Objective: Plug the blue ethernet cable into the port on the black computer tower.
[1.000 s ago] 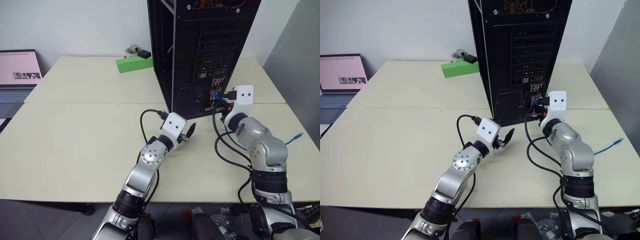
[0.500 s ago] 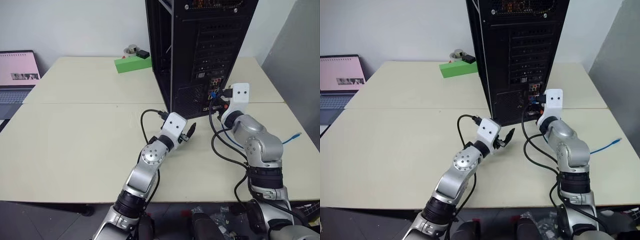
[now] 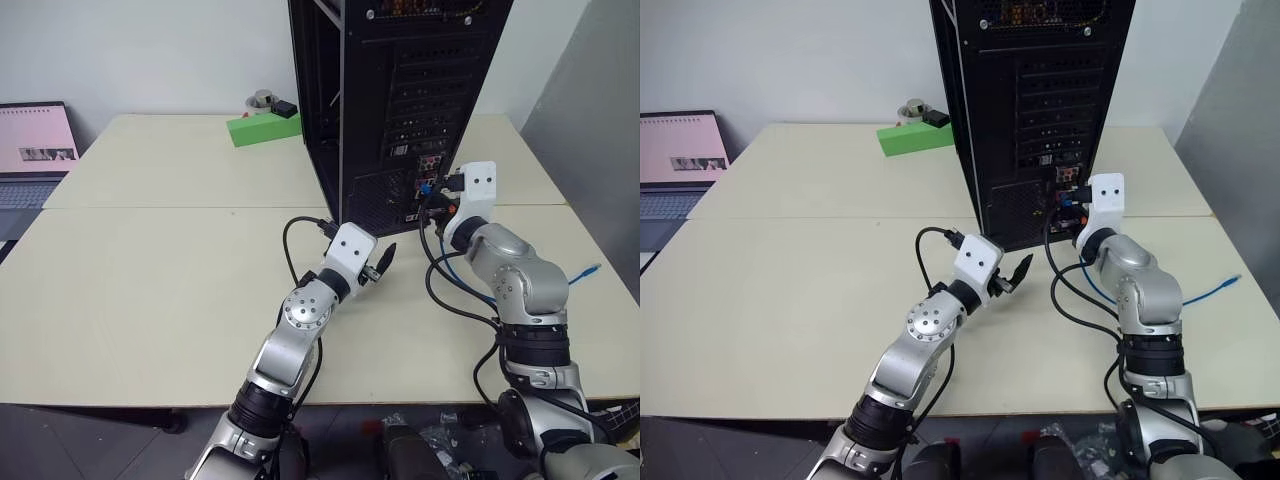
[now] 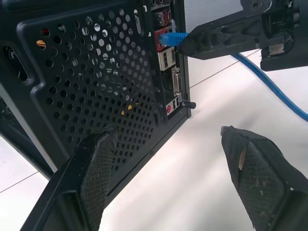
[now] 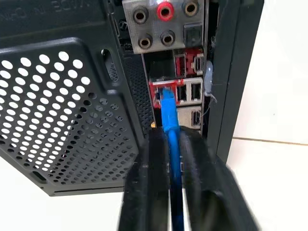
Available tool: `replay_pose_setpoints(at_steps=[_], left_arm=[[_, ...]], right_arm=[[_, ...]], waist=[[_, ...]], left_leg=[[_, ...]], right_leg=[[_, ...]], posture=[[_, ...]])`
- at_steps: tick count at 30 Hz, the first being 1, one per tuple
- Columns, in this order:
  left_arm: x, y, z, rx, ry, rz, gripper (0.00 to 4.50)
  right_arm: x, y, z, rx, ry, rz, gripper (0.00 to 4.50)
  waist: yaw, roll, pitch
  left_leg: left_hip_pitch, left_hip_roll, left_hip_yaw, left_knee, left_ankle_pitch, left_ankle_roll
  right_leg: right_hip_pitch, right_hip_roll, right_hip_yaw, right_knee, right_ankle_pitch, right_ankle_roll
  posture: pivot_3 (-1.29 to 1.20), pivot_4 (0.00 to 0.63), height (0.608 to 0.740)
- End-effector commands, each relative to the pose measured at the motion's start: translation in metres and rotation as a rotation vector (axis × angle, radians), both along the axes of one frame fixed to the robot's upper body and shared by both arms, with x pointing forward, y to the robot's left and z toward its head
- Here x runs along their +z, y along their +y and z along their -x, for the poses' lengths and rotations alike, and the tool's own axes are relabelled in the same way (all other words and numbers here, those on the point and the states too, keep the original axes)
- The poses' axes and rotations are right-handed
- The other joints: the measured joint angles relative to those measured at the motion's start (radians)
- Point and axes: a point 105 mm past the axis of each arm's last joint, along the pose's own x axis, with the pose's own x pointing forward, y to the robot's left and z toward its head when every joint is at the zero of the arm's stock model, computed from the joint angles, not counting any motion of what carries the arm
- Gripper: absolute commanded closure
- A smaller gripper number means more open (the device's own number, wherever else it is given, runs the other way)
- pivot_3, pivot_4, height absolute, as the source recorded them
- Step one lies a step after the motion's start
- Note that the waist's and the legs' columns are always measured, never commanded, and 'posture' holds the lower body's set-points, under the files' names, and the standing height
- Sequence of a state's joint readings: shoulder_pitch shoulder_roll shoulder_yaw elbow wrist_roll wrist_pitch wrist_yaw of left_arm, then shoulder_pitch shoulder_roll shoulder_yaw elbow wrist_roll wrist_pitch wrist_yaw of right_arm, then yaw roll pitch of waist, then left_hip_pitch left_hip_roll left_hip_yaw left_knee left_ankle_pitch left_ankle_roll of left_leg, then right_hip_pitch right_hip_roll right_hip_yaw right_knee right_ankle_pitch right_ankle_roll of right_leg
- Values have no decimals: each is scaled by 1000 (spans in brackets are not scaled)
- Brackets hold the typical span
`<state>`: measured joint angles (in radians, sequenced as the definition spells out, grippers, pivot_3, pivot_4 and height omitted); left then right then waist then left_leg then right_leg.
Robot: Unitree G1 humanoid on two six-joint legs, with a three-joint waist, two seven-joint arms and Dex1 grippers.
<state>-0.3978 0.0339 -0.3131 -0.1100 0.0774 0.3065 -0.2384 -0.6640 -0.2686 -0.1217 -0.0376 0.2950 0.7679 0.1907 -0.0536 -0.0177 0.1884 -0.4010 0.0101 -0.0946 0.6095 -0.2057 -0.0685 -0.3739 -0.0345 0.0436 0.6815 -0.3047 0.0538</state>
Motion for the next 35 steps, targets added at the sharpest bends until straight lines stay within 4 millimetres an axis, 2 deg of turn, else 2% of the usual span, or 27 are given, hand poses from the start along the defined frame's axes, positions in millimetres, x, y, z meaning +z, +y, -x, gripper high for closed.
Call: replay_pose_setpoints(at_steps=[1,7,11,15,18,23,28,35], left_arm=[[16,0,3,-7,-40,30,820],[22,0,3,-43,-31,45,820],[34,-2,7,-100,-58,88,820],[35,-2,12,-145,-61,99,820],[29,7,16,-175,-35,48,820],[21,51,19,-178,23,-51,820],[34,100,30,-232,55,-101,820],[41,140,46,-284,108,-171,820]], right_arm=[[16,-4,9,35,-68,34,2830],[14,-19,27,101,-65,129,1786],[25,-36,41,133,-85,170,780],[28,-38,56,246,-79,195,30],[28,-41,69,334,-78,209,30],[30,-55,77,373,-99,204,30],[44,-79,77,357,-171,161,30],[45,-91,72,394,-177,182,30]], waist=[[4,0,0],[18,0,0],[20,0,0],[21,0,0],[20,0,0],[16,0,0],[19,-1,1],[21,-1,1]], left_leg=[[0,0,0,0,0,0],[-1,-1,0,0,0,0],[-1,-1,0,0,0,0],[-1,-1,0,0,0,0],[-1,-1,0,0,0,0],[0,0,0,0,0,0],[0,0,0,0,0,0],[0,0,1,0,0,0]], right_leg=[[0,0,0,-1,0,0],[0,-1,0,-1,0,0],[0,-1,-1,-1,0,0],[0,-1,-1,-1,0,0],[0,-1,-1,-2,0,0],[0,0,-1,-1,0,0],[0,0,-1,-2,0,0],[1,-1,-1,-2,0,0]], posture=[[0,150,740],[0,150,740],[0,150,740],[0,150,740],[0,150,740],[0,150,740],[0,150,740],[0,150,740]])
